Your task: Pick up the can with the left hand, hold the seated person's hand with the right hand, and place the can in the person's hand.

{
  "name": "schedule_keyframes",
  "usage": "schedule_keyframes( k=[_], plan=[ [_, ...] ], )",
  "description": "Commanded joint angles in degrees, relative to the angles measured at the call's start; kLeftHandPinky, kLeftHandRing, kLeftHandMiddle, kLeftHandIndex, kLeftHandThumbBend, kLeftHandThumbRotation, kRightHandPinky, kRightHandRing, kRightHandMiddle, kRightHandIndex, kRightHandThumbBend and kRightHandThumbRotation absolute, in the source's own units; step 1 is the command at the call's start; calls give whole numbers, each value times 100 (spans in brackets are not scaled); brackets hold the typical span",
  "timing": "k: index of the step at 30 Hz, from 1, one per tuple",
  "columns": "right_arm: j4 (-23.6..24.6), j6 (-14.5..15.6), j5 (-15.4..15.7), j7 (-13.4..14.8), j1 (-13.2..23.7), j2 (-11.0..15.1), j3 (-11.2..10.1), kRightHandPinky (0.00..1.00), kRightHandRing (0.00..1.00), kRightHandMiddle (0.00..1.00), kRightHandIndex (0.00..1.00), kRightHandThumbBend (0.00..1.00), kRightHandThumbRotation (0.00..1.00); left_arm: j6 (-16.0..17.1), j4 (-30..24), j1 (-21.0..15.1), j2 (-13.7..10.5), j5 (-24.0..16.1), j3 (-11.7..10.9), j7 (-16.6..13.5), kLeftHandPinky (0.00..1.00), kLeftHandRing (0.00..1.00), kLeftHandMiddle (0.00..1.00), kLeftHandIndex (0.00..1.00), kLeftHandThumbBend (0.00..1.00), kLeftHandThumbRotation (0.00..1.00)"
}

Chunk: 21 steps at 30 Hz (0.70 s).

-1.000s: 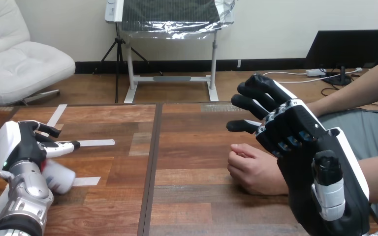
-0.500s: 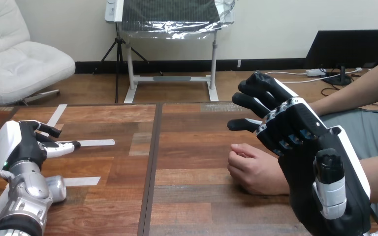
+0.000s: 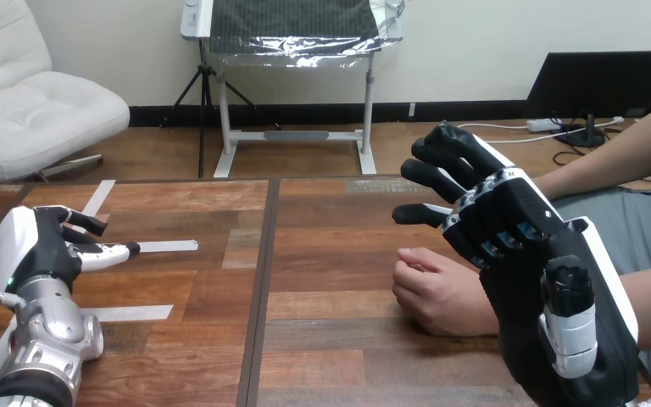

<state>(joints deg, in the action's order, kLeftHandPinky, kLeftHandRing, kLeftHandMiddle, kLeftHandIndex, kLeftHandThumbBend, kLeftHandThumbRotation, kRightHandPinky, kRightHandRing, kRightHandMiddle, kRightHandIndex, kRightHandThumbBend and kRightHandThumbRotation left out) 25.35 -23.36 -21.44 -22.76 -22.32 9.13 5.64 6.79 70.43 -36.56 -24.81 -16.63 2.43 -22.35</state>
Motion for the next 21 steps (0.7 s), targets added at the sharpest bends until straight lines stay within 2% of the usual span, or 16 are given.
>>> schedule_keyframes(
  k=[1,10,16,21],
  plan=[
    [215,-71,-12,35,291,-48,-87,72,86,87,86,85,83,155,-105,-298,-137,-109,93,-15,32,39,44,47,78,0],
    [216,-83,8,42,294,-56,-86,72,85,87,86,84,83,203,-101,-301,-149,-128,106,-7,33,40,45,48,77,0],
    [228,-83,3,38,276,-58,-71,72,86,87,86,84,83,253,-105,-294,-169,-79,72,130,34,41,45,48,76,0],
    [256,-67,26,61,250,-62,-64,72,86,87,85,85,83,248,-149,-283,-223,-116,120,329,41,49,53,55,75,0]
  ],
)
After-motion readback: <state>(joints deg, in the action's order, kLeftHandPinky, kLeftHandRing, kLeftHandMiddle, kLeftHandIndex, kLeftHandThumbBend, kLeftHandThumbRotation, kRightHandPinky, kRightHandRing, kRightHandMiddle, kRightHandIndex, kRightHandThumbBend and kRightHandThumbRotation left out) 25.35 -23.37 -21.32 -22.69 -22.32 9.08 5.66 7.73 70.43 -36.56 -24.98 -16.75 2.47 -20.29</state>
